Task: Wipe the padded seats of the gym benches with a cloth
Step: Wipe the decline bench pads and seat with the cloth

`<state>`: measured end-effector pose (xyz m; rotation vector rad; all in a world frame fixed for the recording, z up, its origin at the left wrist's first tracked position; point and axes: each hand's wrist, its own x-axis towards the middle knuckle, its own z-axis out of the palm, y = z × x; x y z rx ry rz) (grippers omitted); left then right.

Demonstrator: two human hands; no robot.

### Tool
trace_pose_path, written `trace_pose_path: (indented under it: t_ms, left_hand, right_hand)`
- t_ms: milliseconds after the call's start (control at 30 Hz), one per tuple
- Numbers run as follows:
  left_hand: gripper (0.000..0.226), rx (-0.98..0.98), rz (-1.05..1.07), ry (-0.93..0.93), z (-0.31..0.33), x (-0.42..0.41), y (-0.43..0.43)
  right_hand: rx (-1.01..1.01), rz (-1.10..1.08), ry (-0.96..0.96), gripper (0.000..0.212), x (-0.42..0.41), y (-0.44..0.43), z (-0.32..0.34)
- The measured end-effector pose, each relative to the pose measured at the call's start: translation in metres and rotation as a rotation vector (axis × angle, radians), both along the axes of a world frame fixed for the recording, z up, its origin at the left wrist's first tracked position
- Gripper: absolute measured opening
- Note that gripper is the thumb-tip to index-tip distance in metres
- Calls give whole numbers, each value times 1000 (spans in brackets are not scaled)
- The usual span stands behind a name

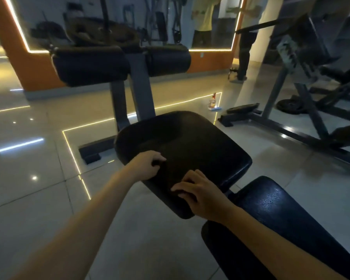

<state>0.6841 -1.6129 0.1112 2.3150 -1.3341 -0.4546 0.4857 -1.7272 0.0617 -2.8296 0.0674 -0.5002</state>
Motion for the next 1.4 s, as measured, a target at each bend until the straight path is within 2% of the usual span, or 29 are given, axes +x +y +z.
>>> trace_pose_path:
  t_ms: [100,233,267,333,467,567,700,867,1033,1133,1400]
  left_hand:
    - [45,12,-6,-43,-6,1,-3]
    - [46,-30,8,-35,-13,5,-7]
    - [46,-48,10,-24,-15,7,-6]
    - [45,-44,-10,-6,-14,12,-4]
    - [44,-16,-49,-21,-16,17,-3]
    - [45,30,-56,-24,-16,13,-5]
    - [45,90,-70,-28,-8,8,-8]
    - [48,58,-50,-20,-12,7,-4]
    - [41,73,-20,-143,-19,13,9]
    - [38,69,32,-129,-10,24,13]
    - [44,0,99,-43,-20,24,19]
  right_hand:
    - [-56,-79,3,30,9,-33,6]
    - [89,-610,-120,25,35,-106,11]
    - [76,-664,-125,25,40,-113,10]
    - [52,-605,-106,26,43,-106,7]
    - [21,-232,-55,28,27,-35,5]
    - [0,-59,-54,29,16,5,-2]
    - [-8,-28,-60,29,6,7,-2]
    - [-19,29,-45,35,4,21,-2]
    - [-83,-28,-115,22,45,35,-4]
    - [-57,-59,-112,20,64,41,0]
    - [6,35,32,18,-21,22,-4]
